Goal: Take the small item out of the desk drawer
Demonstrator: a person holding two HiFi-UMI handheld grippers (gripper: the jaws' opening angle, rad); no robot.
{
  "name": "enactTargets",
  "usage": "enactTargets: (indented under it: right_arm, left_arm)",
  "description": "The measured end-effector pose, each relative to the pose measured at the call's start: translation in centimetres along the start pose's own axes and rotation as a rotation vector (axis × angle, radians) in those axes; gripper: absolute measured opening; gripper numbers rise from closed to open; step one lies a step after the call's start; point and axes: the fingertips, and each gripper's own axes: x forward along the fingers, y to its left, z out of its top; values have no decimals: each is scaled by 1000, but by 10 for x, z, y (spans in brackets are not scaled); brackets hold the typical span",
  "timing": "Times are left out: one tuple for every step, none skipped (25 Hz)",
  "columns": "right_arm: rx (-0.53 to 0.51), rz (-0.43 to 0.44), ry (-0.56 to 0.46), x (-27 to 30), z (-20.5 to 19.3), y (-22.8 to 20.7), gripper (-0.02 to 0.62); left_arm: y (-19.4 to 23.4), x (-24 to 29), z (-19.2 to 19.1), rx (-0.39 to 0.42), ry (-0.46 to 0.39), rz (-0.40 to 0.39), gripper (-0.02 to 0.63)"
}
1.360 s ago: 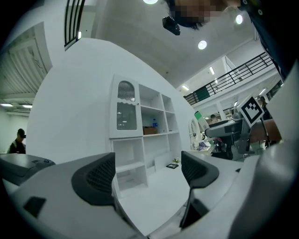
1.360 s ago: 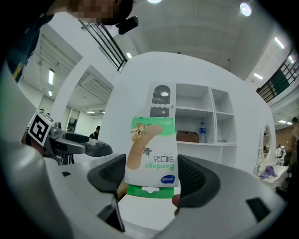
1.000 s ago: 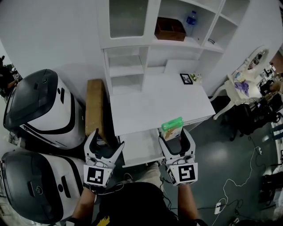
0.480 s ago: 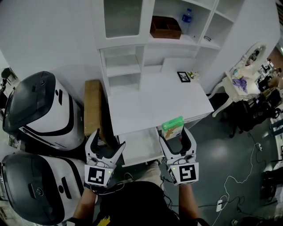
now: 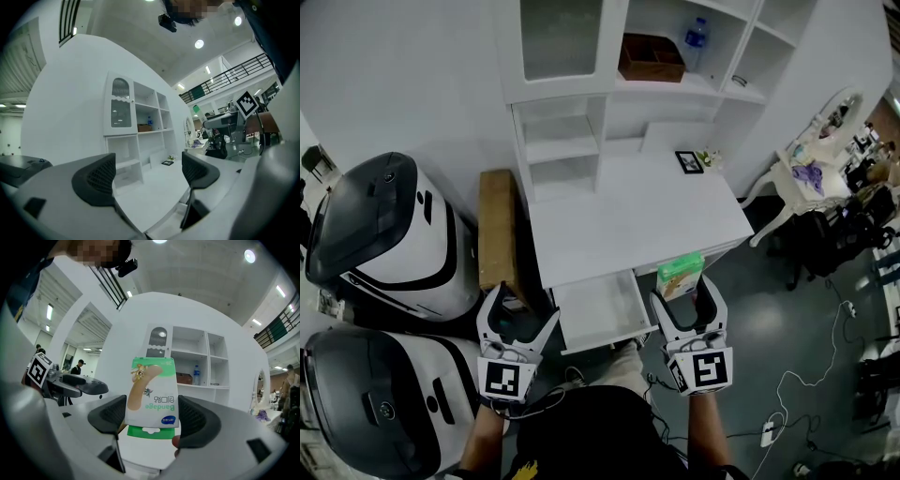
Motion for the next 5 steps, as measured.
enactTargets:
  right_arm:
    - [16,12,3,1,-2,1,357]
    - [38,29,6,2,-4,3,357]
    - [65,48,9,4,-6,3,357]
    - [93,65,9,6,-7,4,357]
    - [121,81,10,8,-8,4,357]
  left_arm:
    - [1,-4,-6,4,24,6,443]
    - [2,-9,-15,12,59,11,443]
    - [2,-13,-22,19,90,15,443]
    - [3,-16,-27,24,112,19,443]
    - [3,-19,-32,27,130,22,443]
